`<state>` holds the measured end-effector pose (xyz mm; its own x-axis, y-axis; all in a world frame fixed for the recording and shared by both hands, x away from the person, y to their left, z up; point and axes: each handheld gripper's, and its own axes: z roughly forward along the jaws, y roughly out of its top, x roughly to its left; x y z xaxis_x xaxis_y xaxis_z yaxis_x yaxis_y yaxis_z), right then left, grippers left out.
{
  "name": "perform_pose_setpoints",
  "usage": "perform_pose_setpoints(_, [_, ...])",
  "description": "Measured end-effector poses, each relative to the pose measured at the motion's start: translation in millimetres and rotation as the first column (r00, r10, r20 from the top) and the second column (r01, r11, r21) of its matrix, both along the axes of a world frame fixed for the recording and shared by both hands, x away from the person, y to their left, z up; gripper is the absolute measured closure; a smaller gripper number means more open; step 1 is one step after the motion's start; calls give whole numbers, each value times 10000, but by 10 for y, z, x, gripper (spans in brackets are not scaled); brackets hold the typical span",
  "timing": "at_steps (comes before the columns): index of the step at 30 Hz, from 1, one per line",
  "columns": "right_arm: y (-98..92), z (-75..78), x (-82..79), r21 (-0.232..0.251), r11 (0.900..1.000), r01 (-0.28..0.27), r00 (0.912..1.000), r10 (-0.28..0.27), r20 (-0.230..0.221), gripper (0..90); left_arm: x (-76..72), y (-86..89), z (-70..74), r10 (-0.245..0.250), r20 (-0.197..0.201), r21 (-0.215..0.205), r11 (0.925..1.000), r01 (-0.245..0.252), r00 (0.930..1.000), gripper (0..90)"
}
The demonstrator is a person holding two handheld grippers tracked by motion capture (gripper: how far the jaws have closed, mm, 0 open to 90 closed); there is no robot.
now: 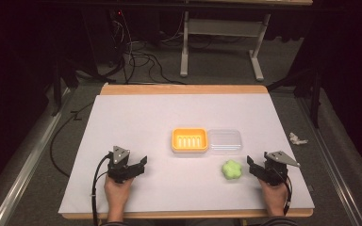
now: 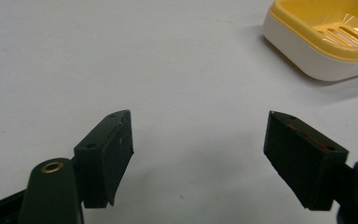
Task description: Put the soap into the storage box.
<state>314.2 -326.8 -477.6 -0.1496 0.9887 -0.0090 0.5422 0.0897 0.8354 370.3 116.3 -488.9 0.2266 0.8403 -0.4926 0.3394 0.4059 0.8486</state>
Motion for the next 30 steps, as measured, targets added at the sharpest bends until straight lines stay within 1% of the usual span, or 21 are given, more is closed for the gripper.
perform_pose_setpoints(4, [3, -3, 10, -28, 10000, 26, 9999, -26, -116, 287, 1, -10, -5, -74, -53, 95, 9999, 74, 10000, 246])
perform_pose_setpoints(7, [9, -3, 14, -79, 10000, 48, 9999, -49, -160, 283, 2, -8, -5, -87, -67, 76, 9999, 87, 9999, 240])
perform_pose_setpoints(8, [16, -4, 18, -148, 9999, 80, 9998, -83, -178, 280, 5, -3, -4, -38, -84, 55, 10000, 39, 10000, 235])
perform_pose_setpoints(9, [23, -5, 17, -179, 9998, 123, 9998, -126, -180, 279, 12, 13, 1, 57, -79, -96, 9999, -58, 10000, 234])
perform_pose_setpoints(13, [30, -5, 14, -306, 9995, 107, 9999, -111, -125, 275, 6, 17, 5, 30, -37, -144, 9999, -30, 10000, 234])
perform_pose_setpoints(14, [26, -3, 10, -226, 9996, 155, 9998, -157, -124, 272, 4, 15, 3, -3, -39, -73, 10000, 3, 10000, 234])
perform_pose_setpoints(19, [16, -4, 16, -140, 9998, 145, 9998, -147, -159, 270, 5, 9, 2, -6, -79, -76, 10000, 5, 10000, 235])
perform_pose_setpoints(22, [14, -4, 31, -158, 9999, 6, 9995, -11, -302, 265, 4, 6, 0, -24, -75, -18, 10000, 23, 10000, 236])
perform_pose_setpoints(25, [13, -5, 38, -105, 9999, -84, 9992, 79, -385, 264, 7, -1, 0, -29, -100, -59, 10000, 29, 9999, 237])
perform_pose_setpoints(26, [3, -5, 54, 20, 9995, -318, 9980, 319, -538, 260, 9, -3, -3, -29, -117, -11, 10000, 29, 9999, 237])
perform_pose_setpoints(30, [1, -1, 62, 94, 9992, -398, 9972, 403, -633, 247, 16, 0, -6, -20, -153, 43, 10000, 21, 9999, 236])
